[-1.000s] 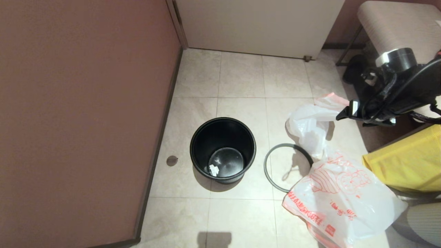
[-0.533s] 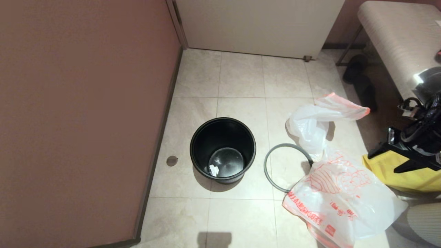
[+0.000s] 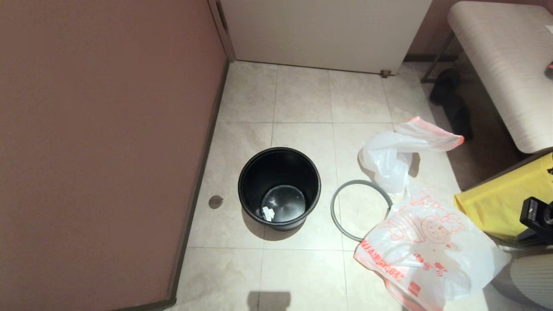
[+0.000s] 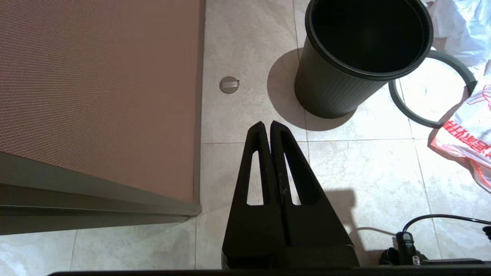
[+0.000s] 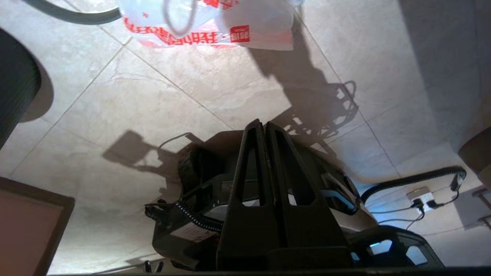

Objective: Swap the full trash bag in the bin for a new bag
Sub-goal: Pick up a new trash bag

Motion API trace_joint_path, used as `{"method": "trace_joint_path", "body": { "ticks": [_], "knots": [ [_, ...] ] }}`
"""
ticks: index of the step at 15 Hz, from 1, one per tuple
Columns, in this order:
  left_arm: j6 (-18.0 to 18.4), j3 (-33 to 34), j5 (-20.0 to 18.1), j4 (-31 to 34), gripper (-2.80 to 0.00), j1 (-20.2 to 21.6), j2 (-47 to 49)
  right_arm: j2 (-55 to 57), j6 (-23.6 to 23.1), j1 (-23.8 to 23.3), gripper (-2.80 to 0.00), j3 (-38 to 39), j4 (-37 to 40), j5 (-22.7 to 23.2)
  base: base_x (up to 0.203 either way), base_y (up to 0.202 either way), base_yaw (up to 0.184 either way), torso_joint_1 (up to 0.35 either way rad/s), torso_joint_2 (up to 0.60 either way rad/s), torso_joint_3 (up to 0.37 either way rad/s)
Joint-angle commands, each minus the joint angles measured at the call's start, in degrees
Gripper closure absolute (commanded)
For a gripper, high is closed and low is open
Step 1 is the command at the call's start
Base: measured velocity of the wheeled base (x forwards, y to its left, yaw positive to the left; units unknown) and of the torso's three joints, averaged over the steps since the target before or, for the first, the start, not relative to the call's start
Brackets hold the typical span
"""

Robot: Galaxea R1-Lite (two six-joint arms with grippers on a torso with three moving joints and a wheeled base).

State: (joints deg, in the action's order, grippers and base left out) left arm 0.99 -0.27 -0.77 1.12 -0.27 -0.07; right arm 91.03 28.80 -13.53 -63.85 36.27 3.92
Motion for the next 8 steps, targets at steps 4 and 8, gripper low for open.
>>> {"method": "trace_joint_path", "body": {
  "ticks": [4,8],
  "knots": [
    [-0.02,0.00,-0.02,0.02,0.00,0.00,0.07,16.81,-2.26,-9.47,0.00,2.87,-6.49,3.50,0.000,0.000,0.000,0.000,0.00,0.000],
    [-0.02,-0.08,0.00,0.02,0.00,0.00,0.07,32.38,-3.52,-10.23,-2.80,1.52,-12.97,0.39,0.000,0.000,0.000,0.000,0.00,0.000]
  ]
}}
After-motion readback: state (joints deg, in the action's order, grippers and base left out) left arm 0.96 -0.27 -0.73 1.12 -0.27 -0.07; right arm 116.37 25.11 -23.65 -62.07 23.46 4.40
